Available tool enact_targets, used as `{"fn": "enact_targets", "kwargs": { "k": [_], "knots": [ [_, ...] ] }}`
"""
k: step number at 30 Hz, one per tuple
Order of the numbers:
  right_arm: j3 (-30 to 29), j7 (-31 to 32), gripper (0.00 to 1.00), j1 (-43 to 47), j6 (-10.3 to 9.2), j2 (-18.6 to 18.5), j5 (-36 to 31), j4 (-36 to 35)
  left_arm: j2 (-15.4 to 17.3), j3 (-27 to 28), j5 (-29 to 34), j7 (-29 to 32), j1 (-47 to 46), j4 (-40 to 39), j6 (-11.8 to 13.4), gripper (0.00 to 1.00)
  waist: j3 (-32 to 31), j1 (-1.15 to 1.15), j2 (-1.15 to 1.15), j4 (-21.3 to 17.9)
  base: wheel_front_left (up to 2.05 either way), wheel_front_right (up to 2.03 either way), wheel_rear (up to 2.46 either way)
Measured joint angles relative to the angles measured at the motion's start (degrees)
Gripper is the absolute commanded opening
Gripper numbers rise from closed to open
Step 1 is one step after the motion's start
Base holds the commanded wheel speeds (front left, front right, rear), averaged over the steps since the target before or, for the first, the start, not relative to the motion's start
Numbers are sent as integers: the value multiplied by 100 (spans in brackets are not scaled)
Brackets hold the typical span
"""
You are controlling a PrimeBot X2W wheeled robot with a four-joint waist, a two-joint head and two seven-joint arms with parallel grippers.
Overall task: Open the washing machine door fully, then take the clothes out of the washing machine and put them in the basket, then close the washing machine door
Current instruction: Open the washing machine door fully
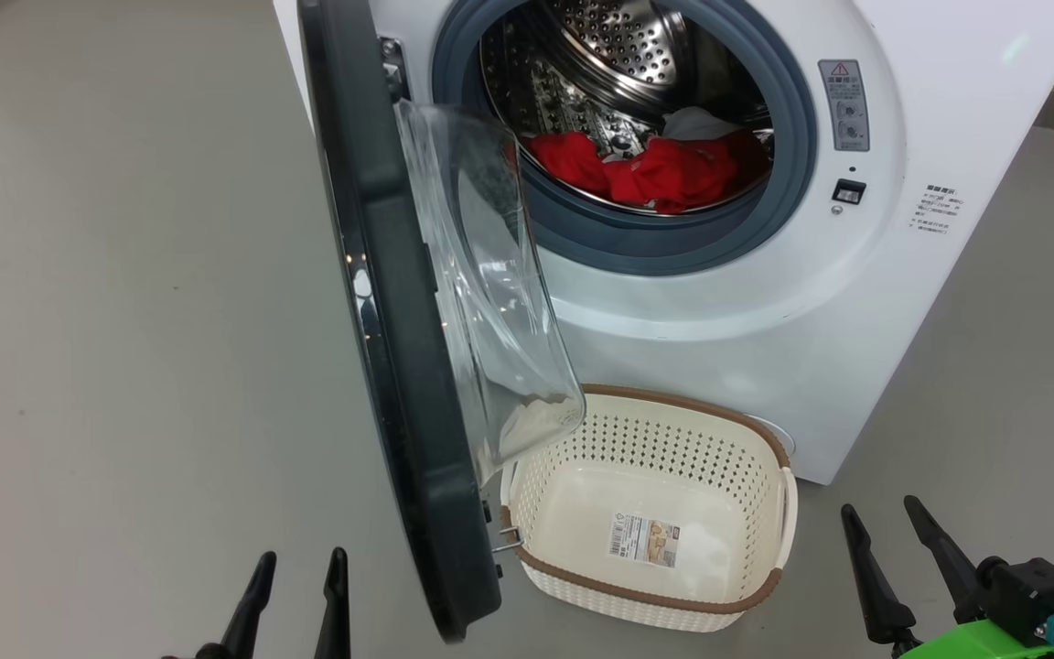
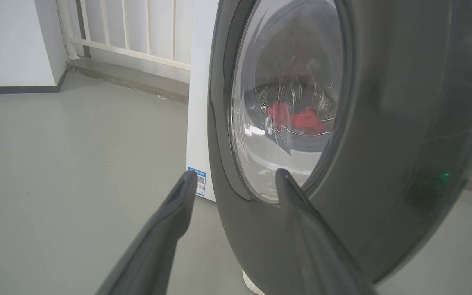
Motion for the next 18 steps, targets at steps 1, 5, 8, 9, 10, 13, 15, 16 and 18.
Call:
{"fn": "enact_targets", "kwargs": {
  "k": [1,5,8,9,10,13,15,16,18],
  "knots": [
    [1,0,100,0,0,2,-1,0,0,0,0,0,0,0,0,100,-3,0,0,-2,0,0,0],
    [5,0,100,0,0,8,-49,-2,0,1,1,0,0,-1,0,97,-13,0,0,-13,0,0,0],
    [5,0,100,0,0,13,-58,-3,0,3,8,0,-2,-15,0,0,-7,0,0,-18,0,0,0],
    [4,0,100,0,0,15,-59,-3,0,7,8,0,-7,-36,0,0,-3,0,0,-20,0,0,0],
    [0,0,100,0,0,16,-60,-3,0,13,9,0,-13,-80,0,0,3,0,0,-20,0,0,0],
    [-4,0,100,-2,0,18,-100,-8,0,23,52,0,-68,-325,2,0,23,0,0,-23,0,0,0],
    [-4,0,100,-2,0,18,-100,-10,0,16,82,1,-176,-608,15,0,30,0,0,-21,0,0,0],
    [-5,0,100,-3,0,18,-100,-11,0,12,114,0,-236,-773,33,0,33,0,0,-21,0,0,0],
    [-8,0,100,-4,0,16,-100,-11,0,-9,234,0,-328,-1148,118,0,37,0,0,-21,0,0,0]
  ]
}}
